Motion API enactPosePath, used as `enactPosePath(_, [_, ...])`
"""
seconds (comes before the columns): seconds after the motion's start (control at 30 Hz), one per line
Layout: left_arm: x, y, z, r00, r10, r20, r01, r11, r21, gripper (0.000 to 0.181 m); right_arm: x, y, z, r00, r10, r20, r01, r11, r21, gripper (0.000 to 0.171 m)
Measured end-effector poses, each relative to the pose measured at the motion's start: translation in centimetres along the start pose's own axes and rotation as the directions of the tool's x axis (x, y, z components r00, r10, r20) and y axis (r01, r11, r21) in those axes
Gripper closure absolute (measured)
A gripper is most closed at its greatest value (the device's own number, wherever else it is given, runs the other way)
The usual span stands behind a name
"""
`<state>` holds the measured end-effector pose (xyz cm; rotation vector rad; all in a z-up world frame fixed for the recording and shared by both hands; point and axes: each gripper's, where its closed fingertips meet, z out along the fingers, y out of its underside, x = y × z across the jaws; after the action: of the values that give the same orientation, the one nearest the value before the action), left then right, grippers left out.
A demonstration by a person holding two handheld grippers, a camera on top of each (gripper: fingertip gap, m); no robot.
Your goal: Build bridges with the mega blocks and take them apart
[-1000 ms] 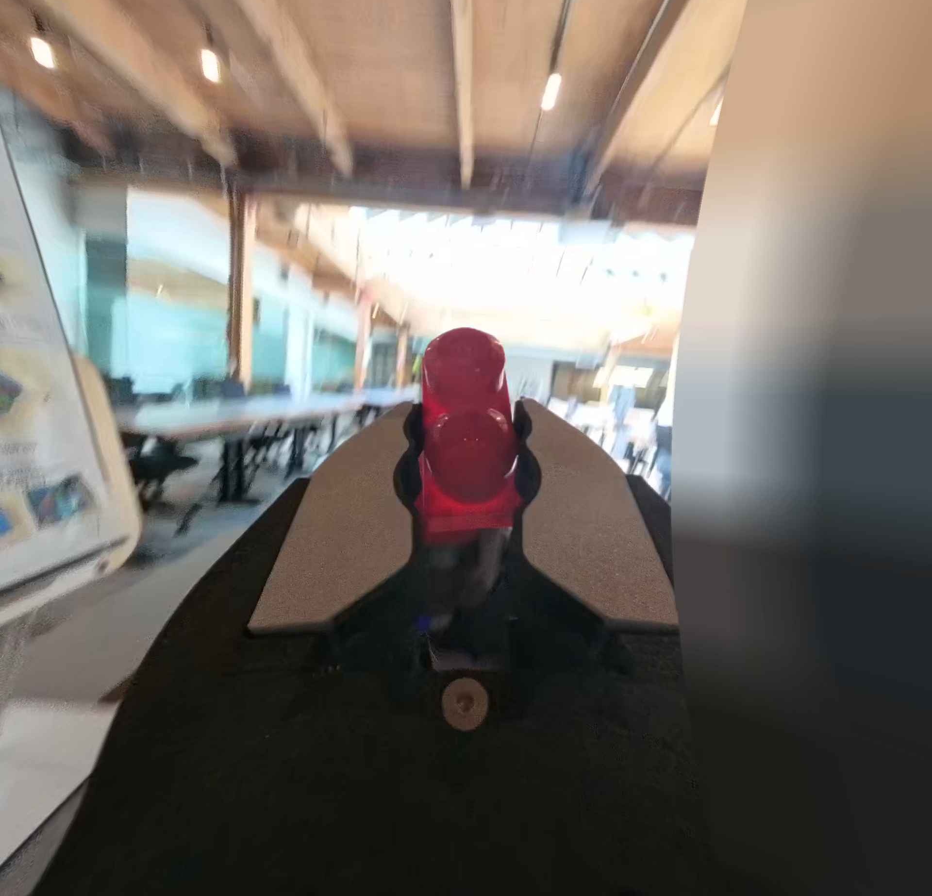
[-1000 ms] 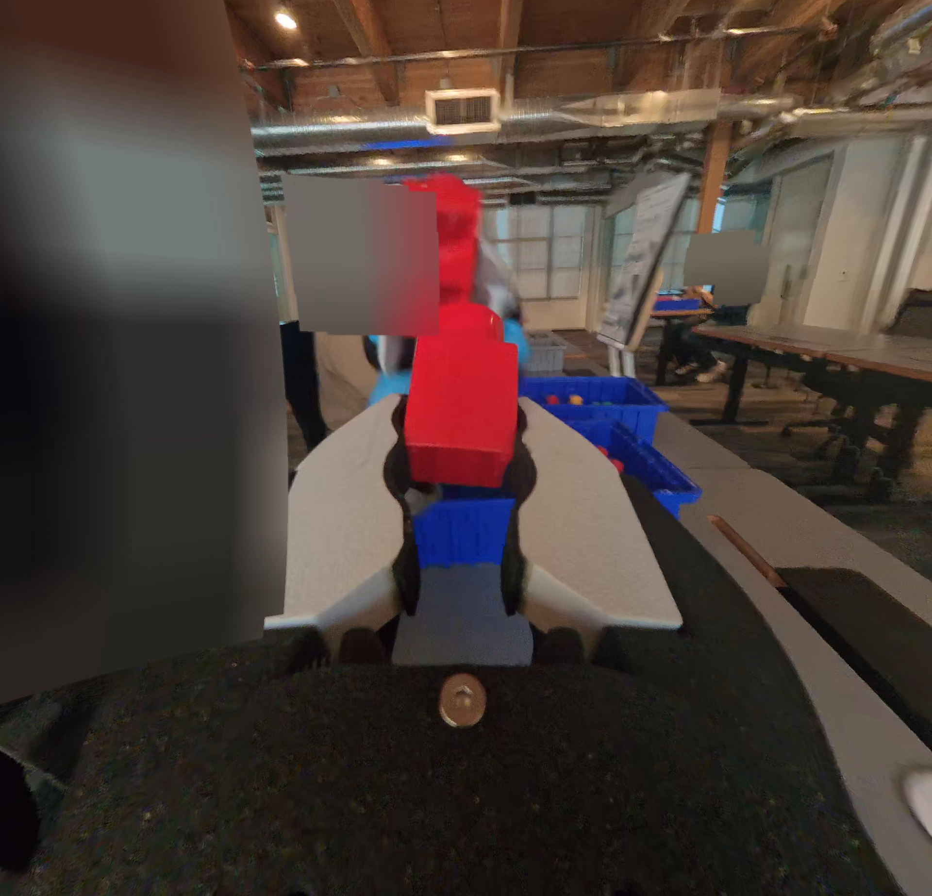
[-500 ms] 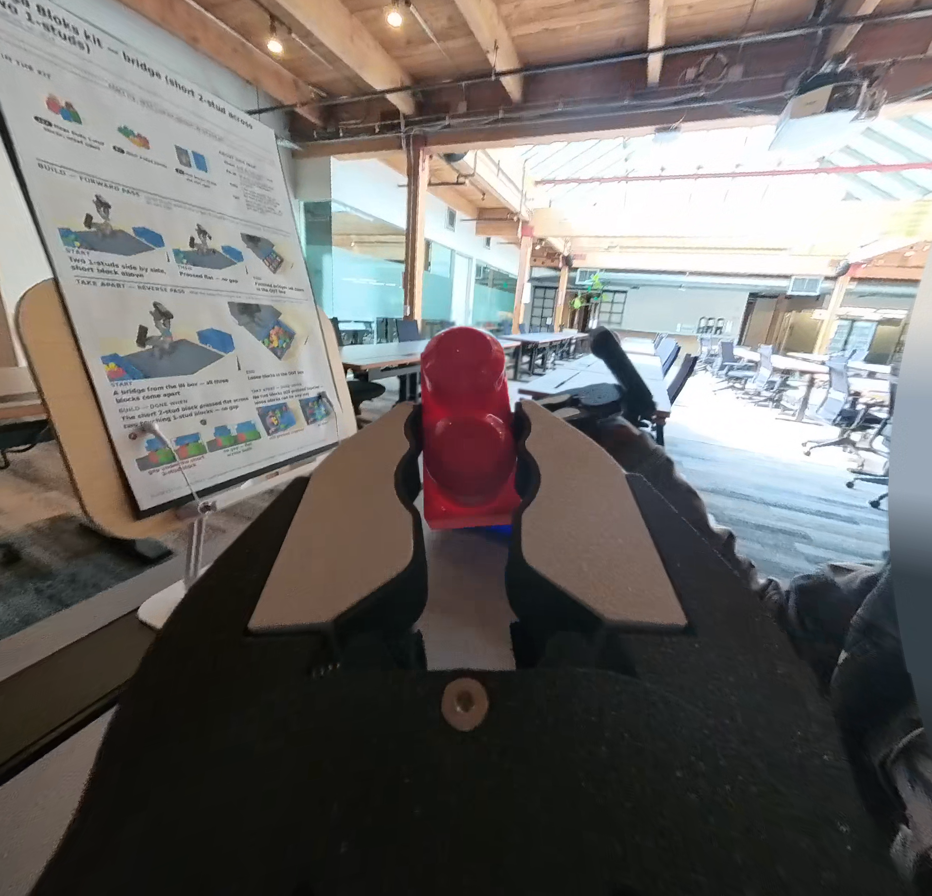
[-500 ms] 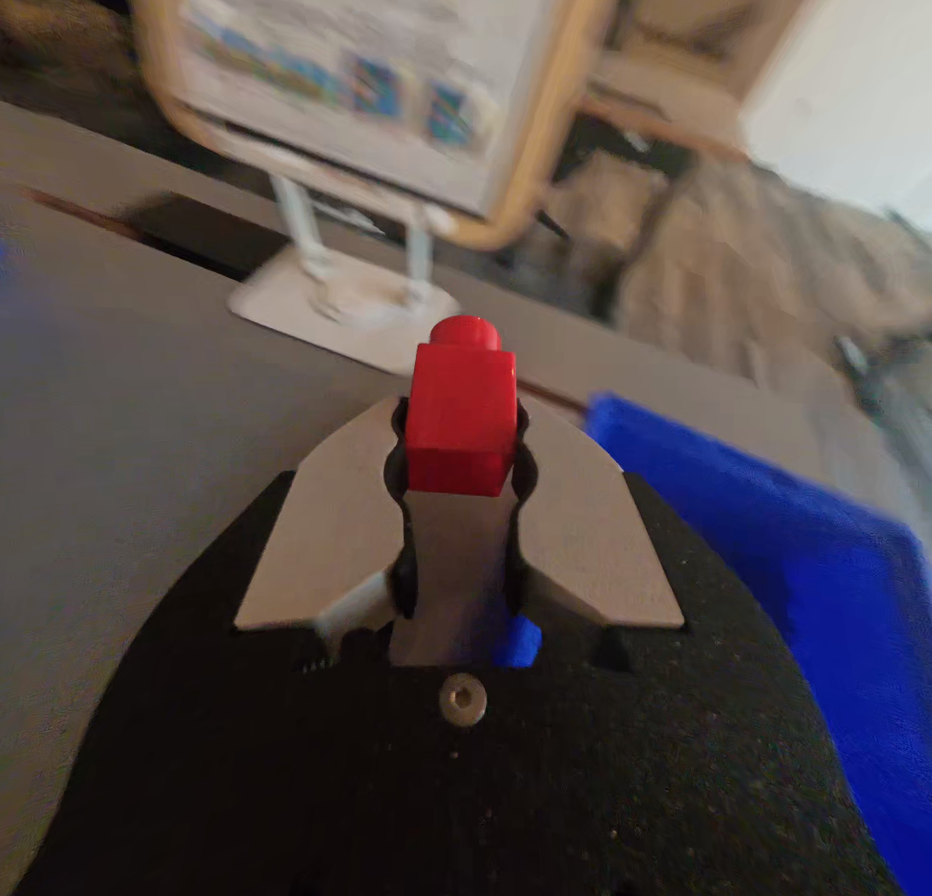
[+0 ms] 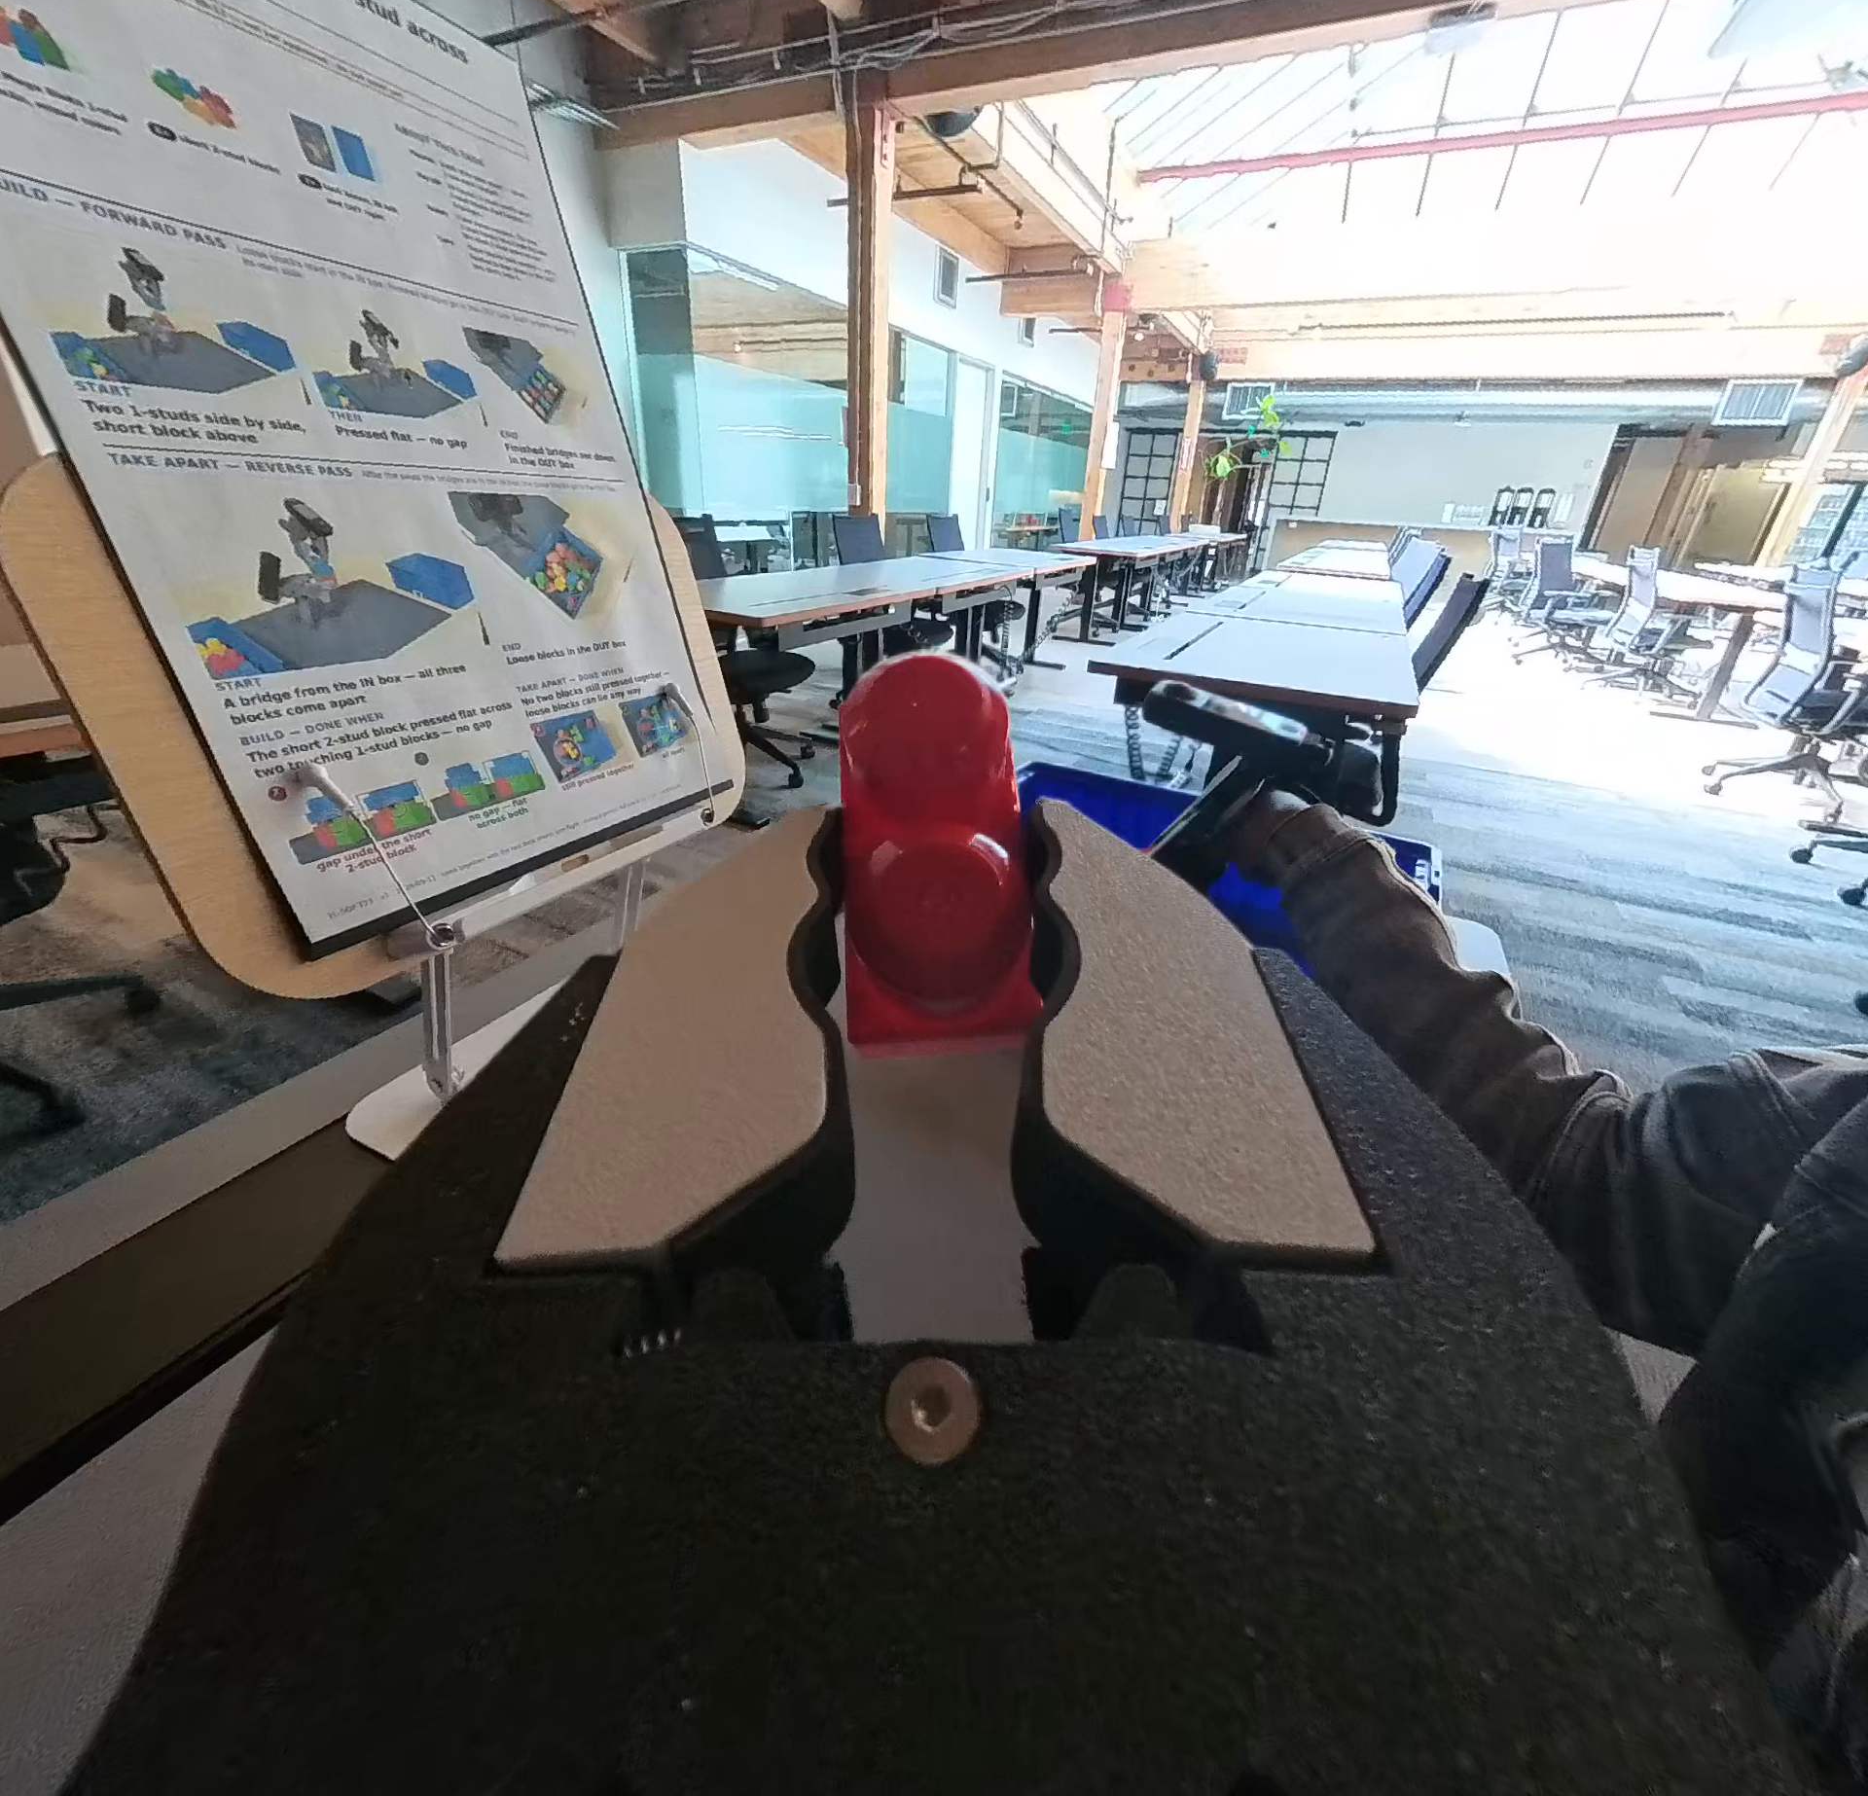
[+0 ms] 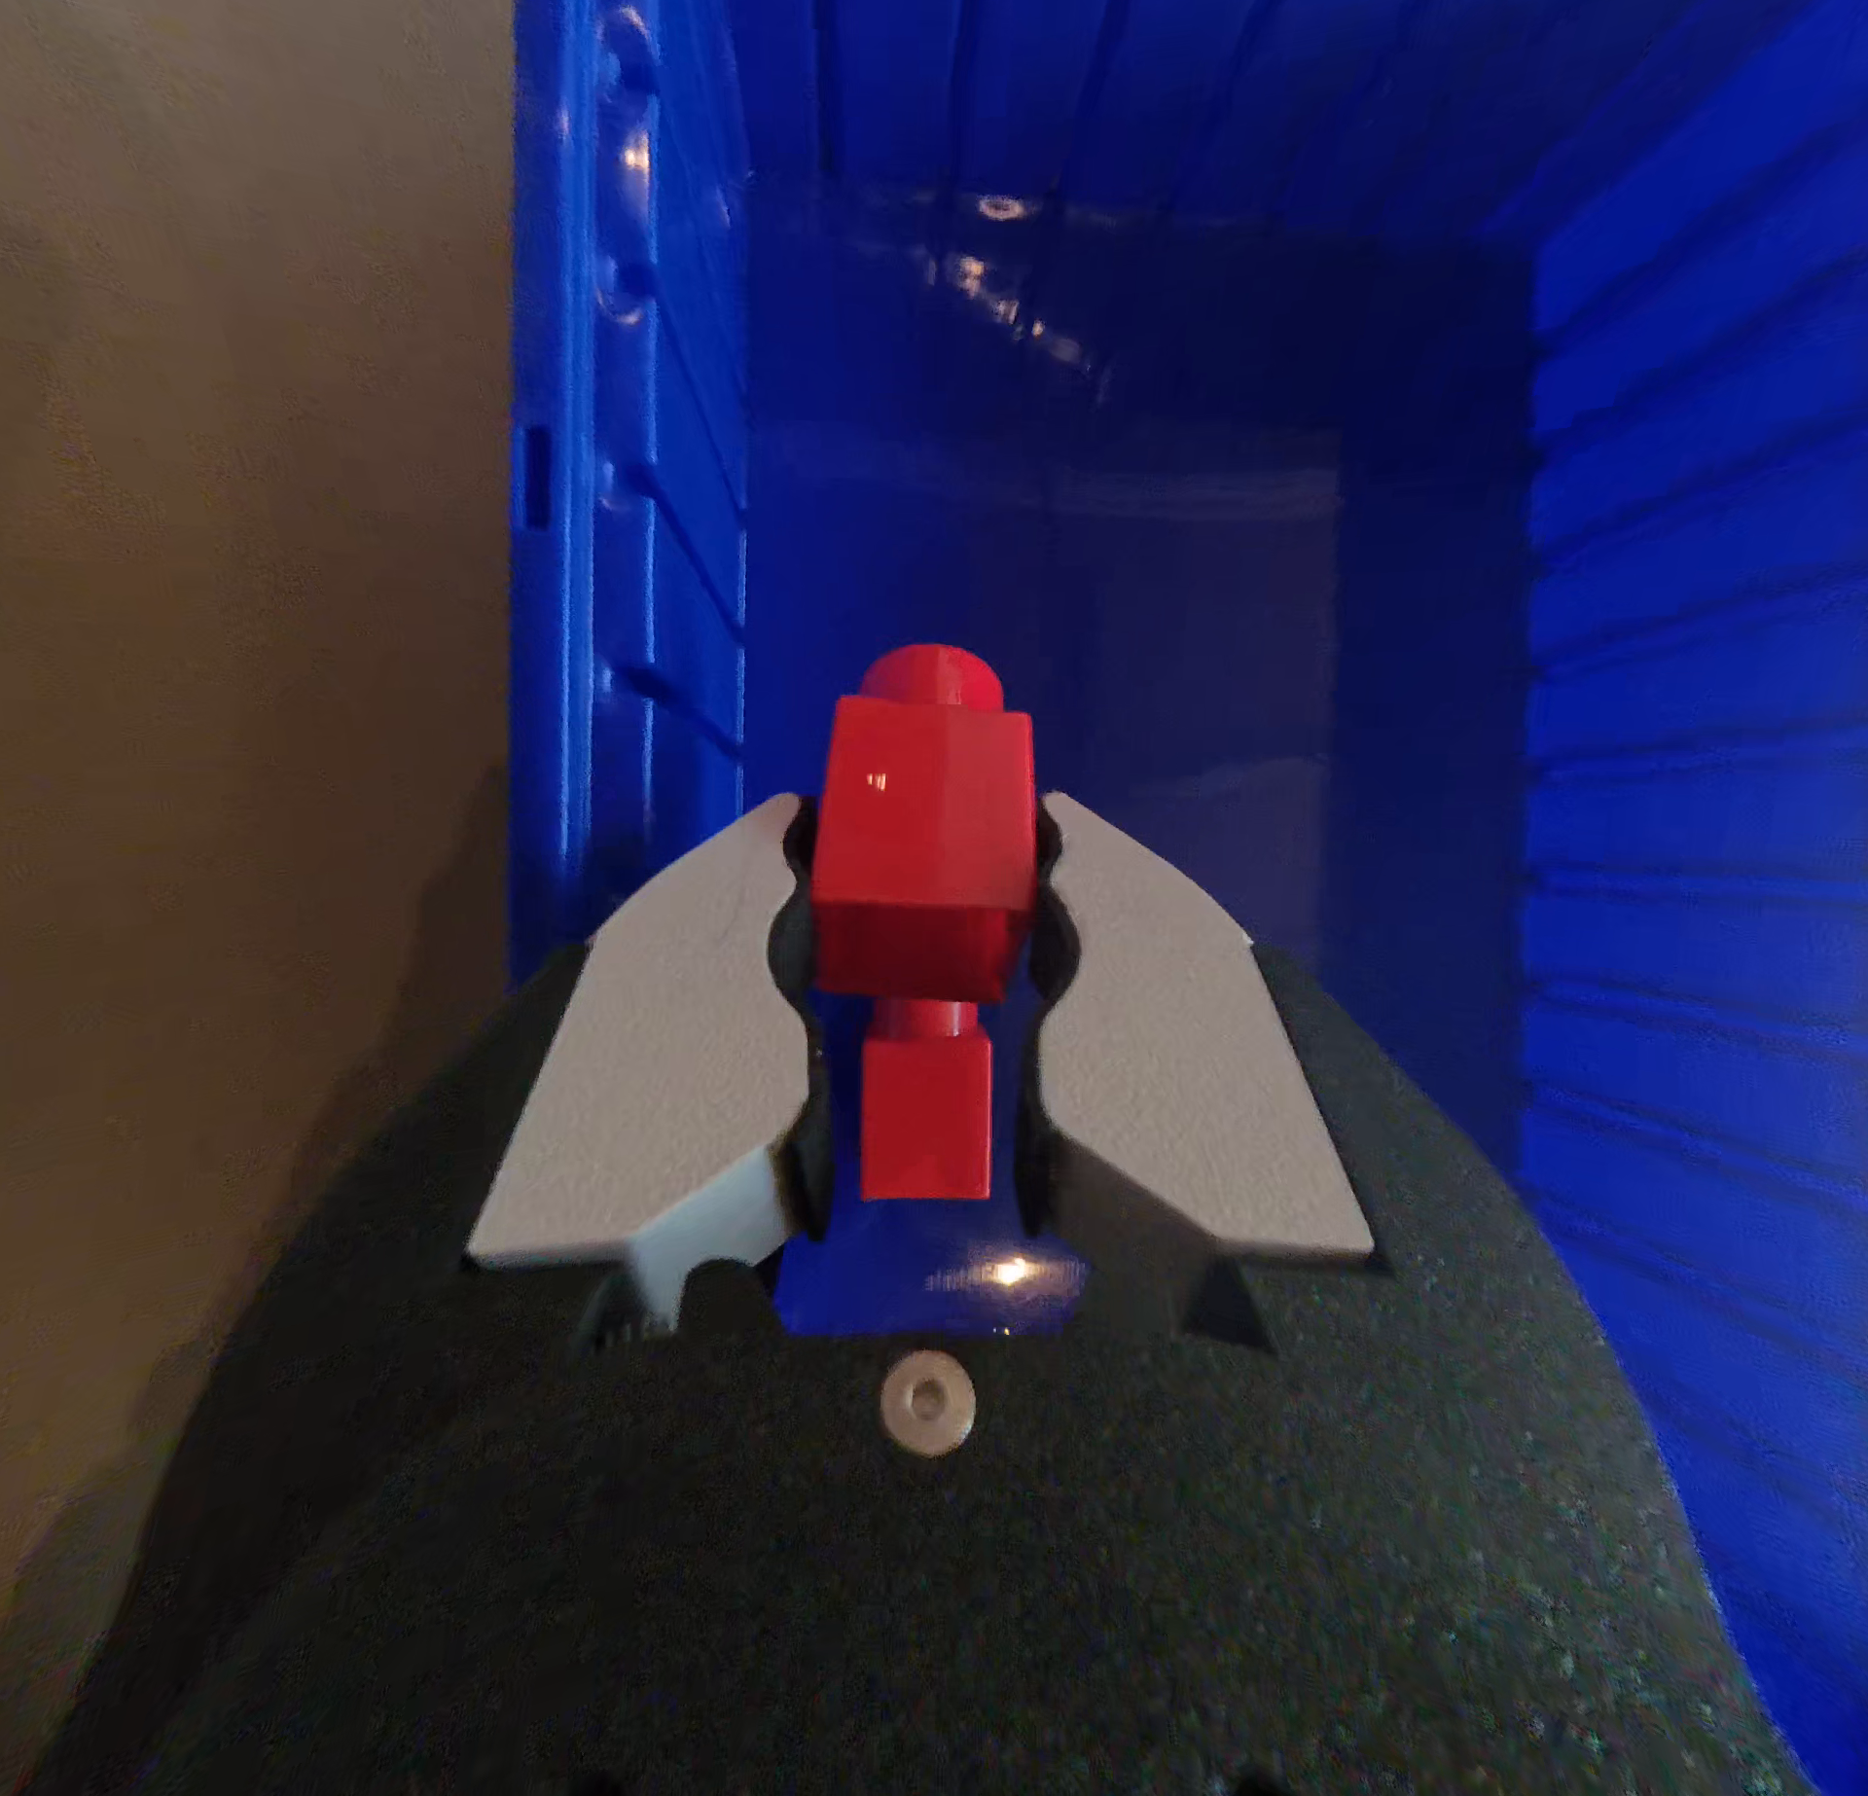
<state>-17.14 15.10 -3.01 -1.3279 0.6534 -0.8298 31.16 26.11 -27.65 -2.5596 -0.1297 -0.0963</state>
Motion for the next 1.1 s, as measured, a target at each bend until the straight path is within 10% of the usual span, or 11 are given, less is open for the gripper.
enactPosePath(0.73, [0.1,0.1,-0.1,1.000,0.002,-0.019,-0.001,1.000,0.001,0.147,0.6,-1.0,-0.8,0.998,0.063,-0.025,-0.061,0.996,0.063,0.108])
enactPosePath(1.1, [0.2,0.6,0.0,0.999,-0.002,-0.036,0.001,1.000,-0.028,0.147,-7.9,-10.2,-13.2,0.968,-0.238,0.083,0.124,0.736,0.666,0.119])
